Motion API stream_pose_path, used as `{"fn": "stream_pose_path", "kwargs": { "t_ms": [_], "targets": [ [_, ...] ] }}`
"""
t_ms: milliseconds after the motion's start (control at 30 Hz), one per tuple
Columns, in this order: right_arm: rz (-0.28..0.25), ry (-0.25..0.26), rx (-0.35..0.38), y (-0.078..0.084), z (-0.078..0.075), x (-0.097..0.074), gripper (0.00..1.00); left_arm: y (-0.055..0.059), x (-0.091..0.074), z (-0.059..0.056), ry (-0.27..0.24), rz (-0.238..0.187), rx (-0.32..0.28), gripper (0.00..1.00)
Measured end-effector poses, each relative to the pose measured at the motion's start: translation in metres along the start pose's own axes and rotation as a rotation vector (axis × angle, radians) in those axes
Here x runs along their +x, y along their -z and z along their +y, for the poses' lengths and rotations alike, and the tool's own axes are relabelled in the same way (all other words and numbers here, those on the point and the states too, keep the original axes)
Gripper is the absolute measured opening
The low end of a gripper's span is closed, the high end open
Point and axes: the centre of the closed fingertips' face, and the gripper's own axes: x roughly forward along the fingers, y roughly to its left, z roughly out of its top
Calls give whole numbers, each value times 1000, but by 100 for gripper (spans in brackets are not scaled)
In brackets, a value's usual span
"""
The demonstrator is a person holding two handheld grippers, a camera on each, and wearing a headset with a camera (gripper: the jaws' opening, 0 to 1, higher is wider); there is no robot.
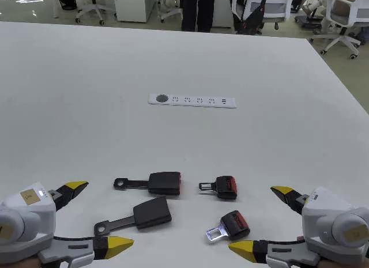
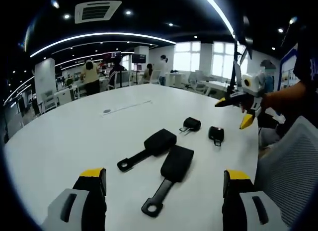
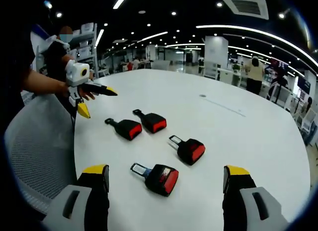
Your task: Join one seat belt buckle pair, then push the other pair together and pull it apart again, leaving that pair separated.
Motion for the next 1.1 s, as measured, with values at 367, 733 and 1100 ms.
{"fn": "stream_pose_path", "kwargs": {
  "t_ms": [367, 733, 1100],
  "targets": [
    [0, 2, -6, -2, 0, 0, 95, 0, -1, -2, -2, -1, -1, 100],
    [4, 7, -13, -1, 0, -2, 94, 2, 0, 0, 4, 4, 7, 100],
    [8, 7, -18, -2, 0, -2, 93, -1, 1, -1, 5, 3, 12, 100]
  ]
}}
